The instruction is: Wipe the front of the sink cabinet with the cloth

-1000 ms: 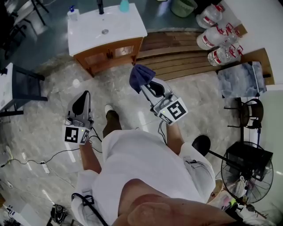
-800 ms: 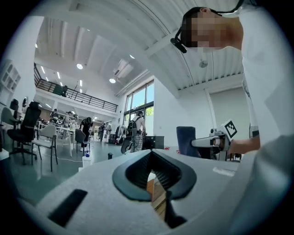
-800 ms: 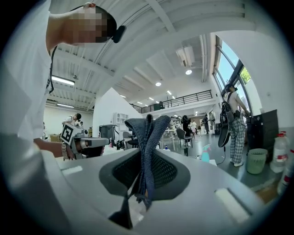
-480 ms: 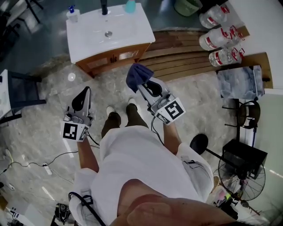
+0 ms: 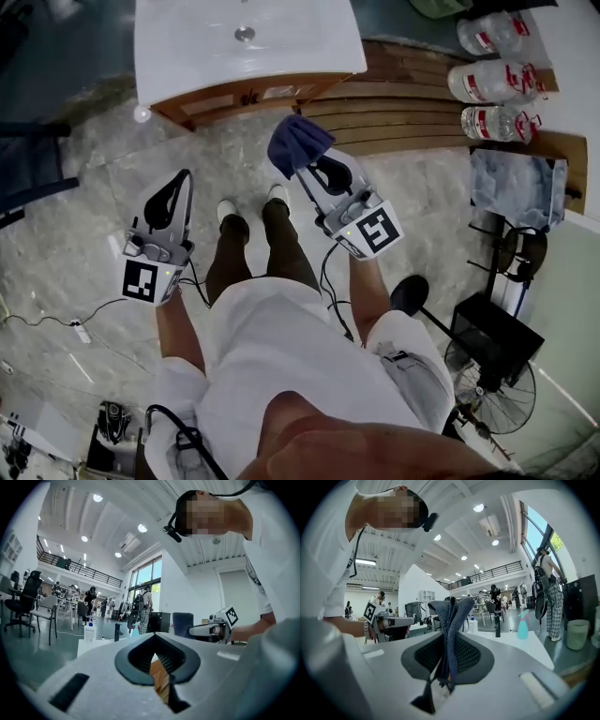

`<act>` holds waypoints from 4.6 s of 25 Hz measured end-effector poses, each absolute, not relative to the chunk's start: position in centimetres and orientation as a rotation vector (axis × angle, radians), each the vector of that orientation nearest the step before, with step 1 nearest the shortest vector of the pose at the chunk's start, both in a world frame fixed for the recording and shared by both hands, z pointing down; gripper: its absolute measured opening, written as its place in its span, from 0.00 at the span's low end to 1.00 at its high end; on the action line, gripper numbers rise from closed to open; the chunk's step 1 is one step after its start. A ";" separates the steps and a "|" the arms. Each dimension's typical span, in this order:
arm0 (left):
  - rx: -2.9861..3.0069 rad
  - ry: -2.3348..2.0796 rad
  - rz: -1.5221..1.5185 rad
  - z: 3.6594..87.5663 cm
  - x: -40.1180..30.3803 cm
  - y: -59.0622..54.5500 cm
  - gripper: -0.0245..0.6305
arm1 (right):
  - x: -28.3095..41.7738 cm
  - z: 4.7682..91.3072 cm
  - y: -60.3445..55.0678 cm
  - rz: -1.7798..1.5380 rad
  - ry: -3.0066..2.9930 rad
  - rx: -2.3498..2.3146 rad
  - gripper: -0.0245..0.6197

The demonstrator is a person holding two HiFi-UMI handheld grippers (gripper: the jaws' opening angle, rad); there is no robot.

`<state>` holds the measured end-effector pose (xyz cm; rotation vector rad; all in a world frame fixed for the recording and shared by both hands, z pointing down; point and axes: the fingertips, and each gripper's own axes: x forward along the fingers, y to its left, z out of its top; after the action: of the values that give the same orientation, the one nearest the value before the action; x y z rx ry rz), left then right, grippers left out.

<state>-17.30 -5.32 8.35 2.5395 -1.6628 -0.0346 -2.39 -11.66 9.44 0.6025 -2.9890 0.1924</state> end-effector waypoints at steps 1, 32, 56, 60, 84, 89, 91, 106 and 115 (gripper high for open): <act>2.536 -1.661 -0.047 9.8 -17.7 -5.8 0.04 | -3.1 11.0 -12.1 0.195 -2.981 0.591 0.15; 2.414 -2.273 -0.246 46.1 -26.9 -11.6 0.04 | -17.0 45.7 -19.2 -0.030 -3.210 0.419 0.15; 2.293 -2.416 -0.245 47.7 -30.4 -5.8 0.04 | -34.1 42.8 -17.1 -0.054 -3.143 0.456 0.14; 2.290 -2.406 -0.311 47.7 -30.5 -6.0 0.04 | -33.7 43.1 -19.0 -0.065 -3.119 0.574 0.14; 2.430 -2.182 -0.281 50.0 -26.0 -10.6 0.04 | -16.9 42.8 -27.4 -0.103 -3.023 1.018 0.15; 2.433 -2.168 -0.219 50.8 -26.1 -10.7 0.04 | -12.4 42.7 -29.7 -0.120 -2.968 1.140 0.15; 2.430 -2.170 -0.186 51.3 -26.2 -10.7 0.04 | -10.4 42.9 -30.8 -0.122 -2.942 1.195 0.15; 2.448 -2.140 -0.118 52.7 -25.4 -11.9 0.04 | 4.7 44.4 -38.2 -0.134 -2.691 1.634 0.15; 2.413 -2.169 -0.113 52.0 -25.4 -10.4 0.04 | 14.2 43.7 -42.0 -0.155 -2.486 1.858 0.15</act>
<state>-25.42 -10.42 51.98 2.4126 -2.1695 -0.1131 14.18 -42.03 43.74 1.8582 -2.4858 -0.1546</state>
